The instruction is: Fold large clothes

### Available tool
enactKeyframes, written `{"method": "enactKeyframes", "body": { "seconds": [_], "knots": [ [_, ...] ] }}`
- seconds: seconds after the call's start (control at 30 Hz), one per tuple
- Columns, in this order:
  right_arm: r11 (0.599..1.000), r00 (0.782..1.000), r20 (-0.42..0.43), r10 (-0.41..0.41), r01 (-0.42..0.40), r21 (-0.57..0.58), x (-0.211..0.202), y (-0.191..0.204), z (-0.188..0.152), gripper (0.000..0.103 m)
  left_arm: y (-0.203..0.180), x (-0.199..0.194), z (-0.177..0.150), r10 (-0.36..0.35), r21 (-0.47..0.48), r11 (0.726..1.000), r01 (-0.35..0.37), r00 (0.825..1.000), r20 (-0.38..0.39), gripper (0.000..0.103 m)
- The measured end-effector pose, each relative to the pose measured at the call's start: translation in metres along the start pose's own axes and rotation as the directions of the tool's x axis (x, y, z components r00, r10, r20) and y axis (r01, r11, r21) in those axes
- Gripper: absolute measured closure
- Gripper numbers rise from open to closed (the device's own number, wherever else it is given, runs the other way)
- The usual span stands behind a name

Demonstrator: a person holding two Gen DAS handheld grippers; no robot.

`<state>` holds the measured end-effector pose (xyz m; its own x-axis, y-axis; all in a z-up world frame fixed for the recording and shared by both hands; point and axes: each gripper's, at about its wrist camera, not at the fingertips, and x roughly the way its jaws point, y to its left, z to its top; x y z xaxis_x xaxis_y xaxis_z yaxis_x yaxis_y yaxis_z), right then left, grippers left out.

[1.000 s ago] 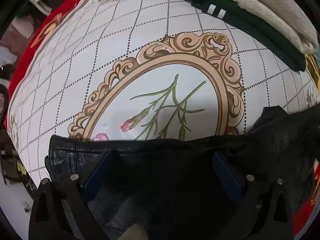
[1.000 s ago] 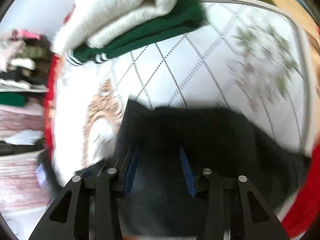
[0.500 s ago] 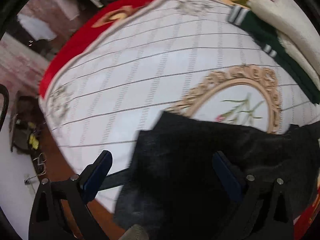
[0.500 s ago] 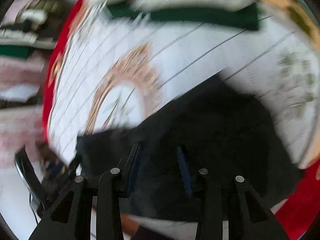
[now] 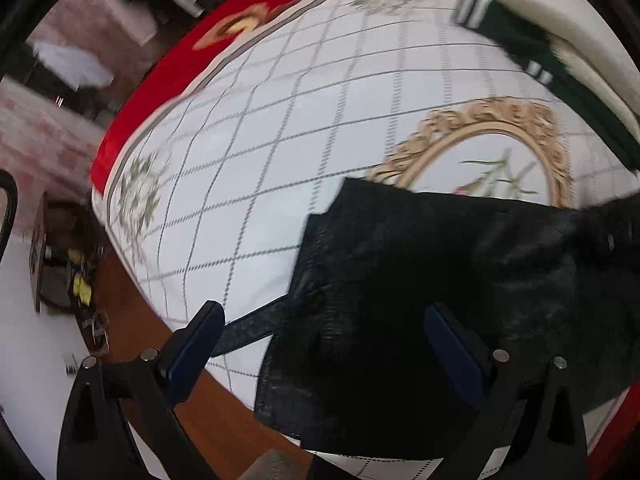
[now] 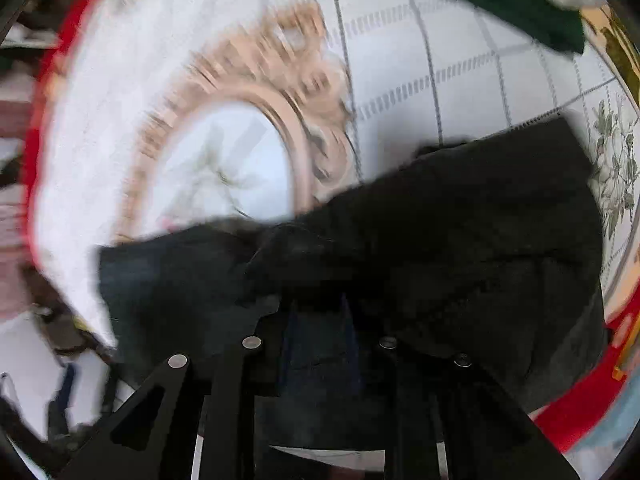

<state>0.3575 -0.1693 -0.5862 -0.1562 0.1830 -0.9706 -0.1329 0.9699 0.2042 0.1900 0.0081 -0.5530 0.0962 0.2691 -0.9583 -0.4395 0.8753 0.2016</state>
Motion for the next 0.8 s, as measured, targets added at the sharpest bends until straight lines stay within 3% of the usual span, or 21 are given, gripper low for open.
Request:
{"method": "enactKeyframes", "body": {
  "seconds": [0.03, 0.1, 0.17, 0.27, 0.3, 0.33, 0.43, 0.53, 0.63, 0.77, 0.8],
  "knots": [
    [1.000, 1.000, 0.023, -0.006, 0.006, -0.004, 0.001, -0.002, 0.002, 0.078, -0.005, 0.000, 0.000, -0.006, 0.011, 1.000, 0.006, 1.000, 0.002, 0.000],
    [1.000, 1.000, -0.009, -0.025, 0.025, 0.003, 0.028, -0.012, 0.009, 0.078, -0.020, 0.003, 0.003, -0.026, 0.037, 0.999, 0.027, 1.000, -0.016, 0.000],
    [0.999, 1.000, 0.013, 0.022, -0.023, 0.048, 0.034, -0.023, 0.012, 0.078, -0.032, -0.001, 0.008, -0.043, 0.049, 0.998, 0.044, 0.999, -0.006, 0.000],
    [0.983, 0.985, 0.037, 0.167, -0.169, 0.068, 0.004, -0.044, 0.003, 0.078, -0.050, -0.011, 0.018, -0.068, 0.067, 0.996, 0.067, 0.997, 0.027, 0.000],
    [0.960, 0.966, 0.083, 0.246, -0.254, 0.117, -0.012, -0.065, -0.008, 0.078, -0.059, -0.013, 0.023, -0.092, 0.075, 0.993, 0.089, 0.995, 0.029, 0.000],
    [0.947, 0.957, 0.120, 0.264, -0.281, 0.153, -0.024, -0.080, -0.015, 0.077, -0.071, -0.014, 0.028, -0.115, 0.088, 0.990, 0.112, 0.993, 0.027, 0.000],
    [0.938, 0.951, 0.214, 0.224, -0.270, 0.218, -0.052, -0.137, -0.035, 0.076, -0.106, -0.006, 0.040, -0.145, 0.138, 0.980, 0.141, 0.989, 0.023, 0.000],
    [0.958, 0.983, 0.126, 0.132, -0.159, 0.237, -0.018, -0.164, -0.026, 0.078, -0.140, 0.027, 0.053, -0.103, 0.180, 0.978, 0.106, 0.994, -0.023, 0.000],
    [0.957, 0.987, 0.102, 0.128, -0.150, 0.247, 0.011, -0.172, -0.015, 0.079, -0.150, 0.057, 0.057, -0.110, 0.158, 0.980, 0.120, 0.991, -0.070, 0.000],
    [0.957, 0.986, 0.083, 0.148, -0.163, 0.240, -0.011, -0.176, -0.018, 0.077, -0.140, 0.037, 0.052, -0.096, 0.183, 0.978, 0.103, 0.994, -0.048, 0.000],
    [0.945, 0.974, 0.125, 0.189, -0.215, 0.246, -0.028, -0.184, -0.032, 0.070, -0.137, 0.026, 0.047, -0.080, 0.195, 0.977, 0.085, 0.996, -0.032, 0.000]
  ]
}}
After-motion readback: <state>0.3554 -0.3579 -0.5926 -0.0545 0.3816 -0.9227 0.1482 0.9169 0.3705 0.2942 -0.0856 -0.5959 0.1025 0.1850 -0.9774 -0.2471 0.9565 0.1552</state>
